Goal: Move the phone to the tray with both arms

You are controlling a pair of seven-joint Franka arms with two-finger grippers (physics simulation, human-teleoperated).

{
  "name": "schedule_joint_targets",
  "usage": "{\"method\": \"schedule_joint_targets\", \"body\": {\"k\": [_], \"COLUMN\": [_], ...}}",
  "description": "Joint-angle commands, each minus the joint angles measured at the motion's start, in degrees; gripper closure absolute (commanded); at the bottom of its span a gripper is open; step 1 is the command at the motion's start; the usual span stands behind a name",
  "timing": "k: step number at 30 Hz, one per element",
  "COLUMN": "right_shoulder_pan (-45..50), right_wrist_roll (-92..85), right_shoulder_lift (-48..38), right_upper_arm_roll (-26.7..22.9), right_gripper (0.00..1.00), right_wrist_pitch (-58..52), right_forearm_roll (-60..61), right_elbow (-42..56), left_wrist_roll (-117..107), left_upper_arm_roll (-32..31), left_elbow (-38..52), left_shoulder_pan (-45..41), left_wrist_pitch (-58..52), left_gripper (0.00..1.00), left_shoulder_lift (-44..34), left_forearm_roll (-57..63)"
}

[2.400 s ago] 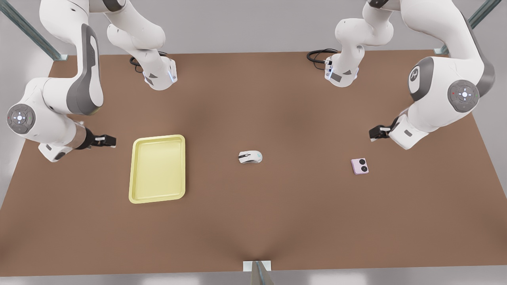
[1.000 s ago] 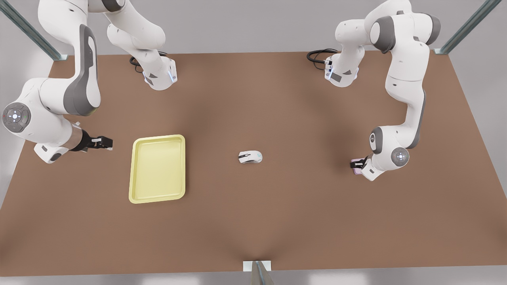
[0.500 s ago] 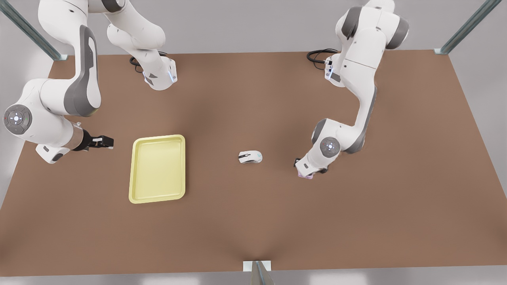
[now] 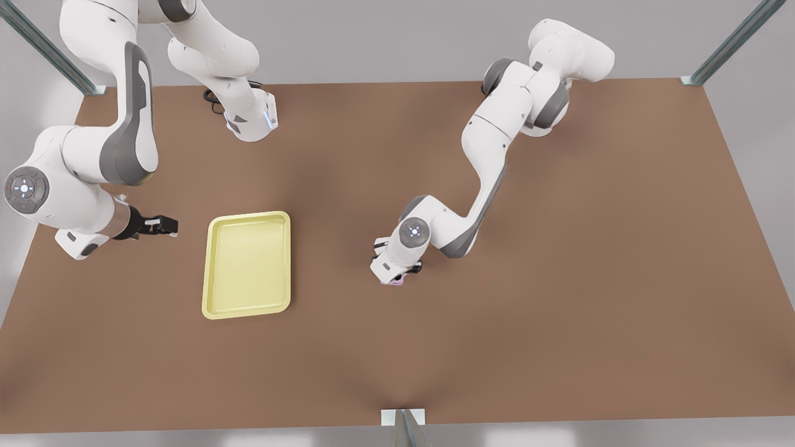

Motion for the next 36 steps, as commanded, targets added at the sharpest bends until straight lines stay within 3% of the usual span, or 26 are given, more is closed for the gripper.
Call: {"method": "schedule_joint_targets", "body": {"k": [1, 7, 9, 12, 13, 15, 17, 18, 19, 21, 23, 26, 34, 36], "right_shoulder_pan": [0.0, -0.1, -0.1, -0.1, -0.1, 0.0, 1.4, 4.6, 8.5, 16.1, 22.7, 23.1, 30.8, 33.4], "right_wrist_roll": [-0.2, -0.2, -0.2, -0.2, -0.1, 0.1, 0.9, 5.3, 10.2, 19.2, 20.0, 26.6, 37.3, 39.5], "right_shoulder_lift": [0.1, 0.3, 0.4, 0.4, 0.4, 0.4, 0.4, 0.7, 1.3, 3.6, 8.2, 15.0, 33.7, 39.8], "right_upper_arm_roll": [0.0, 0.0, 0.0, 0.0, 0.0, 0.0, 0.6, 0.6, 0.6, 0.7, 0.7, 4.9, 6.9, 6.8], "right_gripper": [0.0, 0.0, 0.0, 0.0, 0.0, 0.0, 0.0, 0.0, 0.0, 0.0, 0.0, 0.0, 0.0, 0.0], "right_wrist_pitch": [0.1, 0.2, 0.2, 0.4, 0.6, 0.7, 0.6, 0.7, 0.8, 3.8, 10.8, 21.9, 23.0, 22.6], "right_forearm_roll": [0.0, 0.0, 0.0, 0.0, 0.1, 0.1, 0.2, 1.4, 2.7, 2.8, 2.8, 2.0, -3.8, -4.7], "right_elbow": [0.1, 0.1, 0.2, 0.2, 0.2, 0.3, 0.5, 0.4, 0.5, 1.3, 2.2, 2.0, 17.3, 25.5], "left_wrist_roll": [-22.1, -22.1, -22.0, -21.9, -21.1, 4.5, 23.8, 27.0, 28.8, 29.1, 28.4, 28.4, 28.5, 28.6], "left_upper_arm_roll": [-0.1, -1.3, -1.3, -1.3, -1.2, -0.3, -0.4, -0.4, -0.3, 3.2, 3.2, 2.9, 3.2, 3.2], "left_elbow": [2.2, 3.7, 3.7, 3.6, 3.2, 3.2, 3.3, 0.8, -20.4, -27.8, -25.5, -17.9, -18.1, -18.0], "left_shoulder_pan": [-1.1, -1.0, -1.0, -0.9, 1.1, 14.6, 23.2, 27.5, 27.8, 25.6, 25.7, 25.6, 25.7, 25.7], "left_wrist_pitch": [1.9, 6.0, 5.9, 5.4, -0.7, -32.5, -49.4, -52.9, -42.7, -42.6, -45.4, -46.2, -45.6, -45.5], "left_gripper": [0.2, 0.19, 0.0, 0.0, 0.0, 0.0, 0.0, 0.0, 0.0, 0.0, 0.0, 0.0, 0.0, 0.0], "left_shoulder_lift": [1.6, 3.2, 3.2, 2.8, -0.6, -17.0, -26.4, -31.7, -45.6, -51.5, -50.3, -47.7, -45.2, -44.2], "left_forearm_roll": [0.0, 0.0, 0.0, 0.0, 0.1, 0.6, 9.1, 9.2, 9.2, 8.7, 6.7, 6.4, 2.9, 3.0]}}
